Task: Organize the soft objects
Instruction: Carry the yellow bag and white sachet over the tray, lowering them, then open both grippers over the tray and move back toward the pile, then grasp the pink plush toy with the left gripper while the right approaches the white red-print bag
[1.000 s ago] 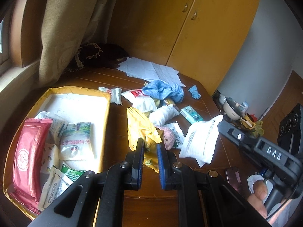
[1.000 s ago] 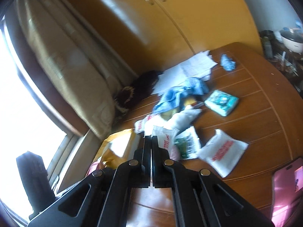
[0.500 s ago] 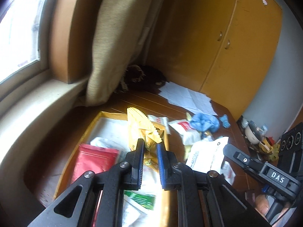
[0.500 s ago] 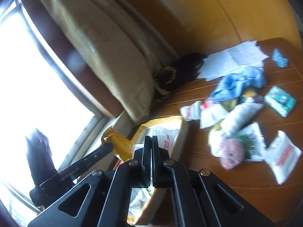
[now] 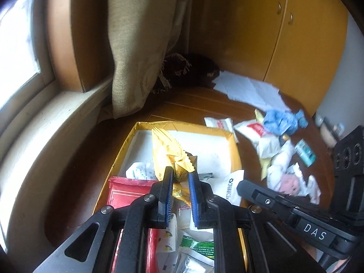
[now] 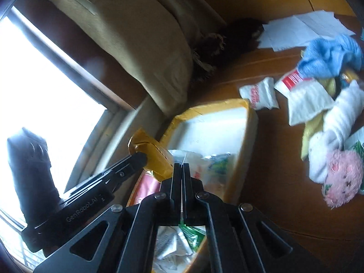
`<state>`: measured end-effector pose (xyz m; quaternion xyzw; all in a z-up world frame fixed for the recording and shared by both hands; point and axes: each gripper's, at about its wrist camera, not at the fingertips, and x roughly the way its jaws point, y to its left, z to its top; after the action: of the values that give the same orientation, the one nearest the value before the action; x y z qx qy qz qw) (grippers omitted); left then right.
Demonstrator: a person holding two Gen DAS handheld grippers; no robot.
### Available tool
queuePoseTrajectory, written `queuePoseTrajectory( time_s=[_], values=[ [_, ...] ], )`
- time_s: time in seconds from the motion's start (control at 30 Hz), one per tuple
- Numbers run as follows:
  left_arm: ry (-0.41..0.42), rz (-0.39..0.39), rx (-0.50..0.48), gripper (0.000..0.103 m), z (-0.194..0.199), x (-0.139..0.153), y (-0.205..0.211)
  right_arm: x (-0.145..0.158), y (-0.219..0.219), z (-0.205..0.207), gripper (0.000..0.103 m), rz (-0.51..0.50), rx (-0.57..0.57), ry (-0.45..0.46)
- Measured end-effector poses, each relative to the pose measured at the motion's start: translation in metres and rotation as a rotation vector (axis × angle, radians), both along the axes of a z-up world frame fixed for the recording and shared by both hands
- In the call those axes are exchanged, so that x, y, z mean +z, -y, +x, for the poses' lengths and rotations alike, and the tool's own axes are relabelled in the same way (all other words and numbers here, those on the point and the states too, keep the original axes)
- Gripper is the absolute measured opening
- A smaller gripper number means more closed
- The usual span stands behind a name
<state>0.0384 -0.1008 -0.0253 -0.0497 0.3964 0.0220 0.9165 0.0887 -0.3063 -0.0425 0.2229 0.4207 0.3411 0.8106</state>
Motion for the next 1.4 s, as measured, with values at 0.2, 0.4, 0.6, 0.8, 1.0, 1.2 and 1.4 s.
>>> queuePoseTrajectory(
  time_s=[0.2,0.4,0.6,0.8,1.0,1.2,1.4],
  values=[
    [-0.099,0.094,-0.065,0.014,0.021,-0.018,0.030,-0.005,0.003,0.000,0.002,-0.087,-0.040,0.034],
    [-0.074,-0.039,-0.054,0.040,0.017,-0.018,0.022,-0.010,0.020,-0.005,0.022,-0.073,-0.056,0.025],
    [0.022,-0.137,-0.068,0.054,-0.012,-0.007,0.031,-0.004,0.056,-0.033,0.050,-0.031,-0.086,0.069],
    [0.030,-0.219,-0.142,0.054,-0.031,-0.006,0.063,-0.001,0.086,-0.055,0.060,-0.038,-0.130,0.088],
    [0.008,-0.241,-0.189,0.060,-0.038,-0.008,0.094,-0.008,0.123,-0.060,0.068,-0.030,-0.175,0.051],
    [-0.018,-0.250,-0.225,0.060,-0.039,-0.013,0.111,-0.014,0.166,-0.060,0.073,-0.050,-0.255,0.033],
    [-0.044,-0.242,-0.250,0.060,-0.033,-0.021,0.124,-0.018,0.202,-0.049,0.076,-0.100,-0.383,0.004]
  ],
)
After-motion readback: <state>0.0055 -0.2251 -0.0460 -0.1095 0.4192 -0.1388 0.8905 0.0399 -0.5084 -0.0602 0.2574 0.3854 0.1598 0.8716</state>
